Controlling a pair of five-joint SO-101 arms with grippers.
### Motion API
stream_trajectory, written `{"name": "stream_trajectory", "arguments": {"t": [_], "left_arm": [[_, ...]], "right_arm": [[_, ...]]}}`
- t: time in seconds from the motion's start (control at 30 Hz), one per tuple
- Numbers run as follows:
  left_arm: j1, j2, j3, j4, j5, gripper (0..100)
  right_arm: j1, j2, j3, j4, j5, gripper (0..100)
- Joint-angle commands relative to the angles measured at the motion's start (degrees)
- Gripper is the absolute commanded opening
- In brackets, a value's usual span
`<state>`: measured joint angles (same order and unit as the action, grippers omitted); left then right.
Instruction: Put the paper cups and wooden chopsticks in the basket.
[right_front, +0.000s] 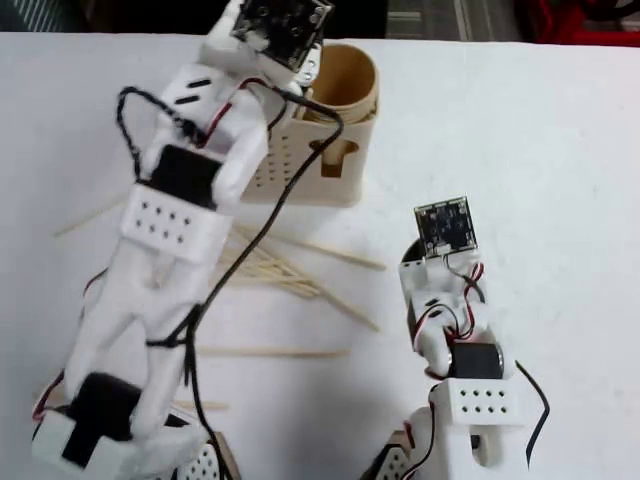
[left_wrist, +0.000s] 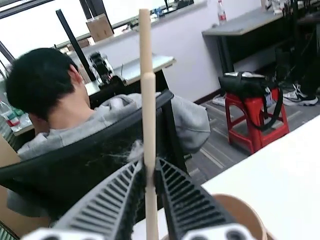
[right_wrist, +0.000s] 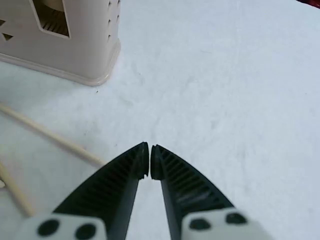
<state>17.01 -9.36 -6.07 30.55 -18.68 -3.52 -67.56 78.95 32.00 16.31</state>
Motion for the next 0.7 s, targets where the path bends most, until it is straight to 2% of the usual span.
{"name": "stream_trajectory", "arguments": {"t": [0.0, 0.13, 0.33, 0.47, 0.53, 0.67], "left_arm": [[-2.0, 2.0, -2.9, -4.7, 0.7, 2], [-3.2, 5.3, -2.8, -5.3, 0.8, 2], [-3.6, 5.1, -2.3, 2.8, 0.8, 3], [-3.6, 2.1, -2.0, 8.2, 1.5, 12], [-3.7, 0.0, -2.3, 10.4, 4.7, 15], [-3.7, -5.2, -2.5, 14.2, 6.4, 16]], "right_arm": [[-0.4, -1.1, -0.7, -1.0, 0.7, 2.1], [-0.4, -1.1, -0.7, -1.0, 0.7, 2.1], [-0.4, -1.1, -0.8, -1.1, 0.8, 2.1], [-0.4, -1.1, -0.8, -1.1, 0.8, 2.1], [-0.4, -1.1, -0.8, -1.1, 0.8, 2.1], [-0.4, -1.1, -0.8, -1.1, 0.8, 2.1]]}}
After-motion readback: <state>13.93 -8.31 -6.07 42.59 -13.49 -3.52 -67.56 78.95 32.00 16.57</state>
